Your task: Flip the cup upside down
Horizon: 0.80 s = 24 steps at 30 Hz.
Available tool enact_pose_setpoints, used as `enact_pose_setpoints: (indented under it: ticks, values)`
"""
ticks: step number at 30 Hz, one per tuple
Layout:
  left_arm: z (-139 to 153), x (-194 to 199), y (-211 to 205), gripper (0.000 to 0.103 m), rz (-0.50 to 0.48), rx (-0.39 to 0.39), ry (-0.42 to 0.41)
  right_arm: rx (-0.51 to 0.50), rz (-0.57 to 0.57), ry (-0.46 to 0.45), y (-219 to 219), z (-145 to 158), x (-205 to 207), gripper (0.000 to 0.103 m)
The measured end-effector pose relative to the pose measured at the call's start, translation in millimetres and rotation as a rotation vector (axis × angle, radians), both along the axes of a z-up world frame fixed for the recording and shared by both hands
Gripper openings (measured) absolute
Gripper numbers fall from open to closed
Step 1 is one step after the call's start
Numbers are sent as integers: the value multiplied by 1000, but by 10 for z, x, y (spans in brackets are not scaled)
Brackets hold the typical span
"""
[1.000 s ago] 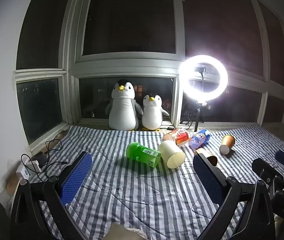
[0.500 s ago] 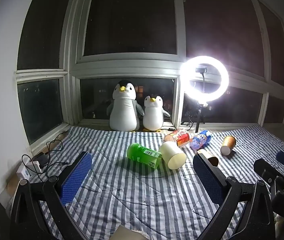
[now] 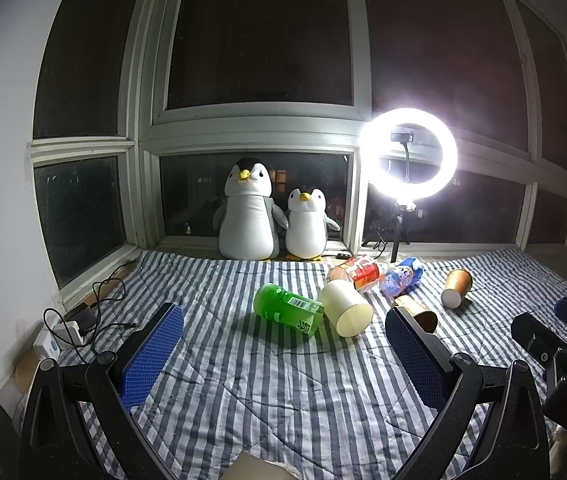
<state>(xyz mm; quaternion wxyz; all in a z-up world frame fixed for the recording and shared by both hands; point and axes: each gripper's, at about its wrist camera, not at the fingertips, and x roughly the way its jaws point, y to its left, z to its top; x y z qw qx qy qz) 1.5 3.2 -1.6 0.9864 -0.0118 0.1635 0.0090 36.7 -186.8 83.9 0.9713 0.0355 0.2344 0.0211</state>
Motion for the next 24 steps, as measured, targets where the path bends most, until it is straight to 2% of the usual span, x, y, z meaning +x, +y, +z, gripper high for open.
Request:
enact_pose_setpoints:
  ticks: [24]
  values:
    - [1,32,-30,102,-1,3,5,3,-2,5,-49,-17,-3,88]
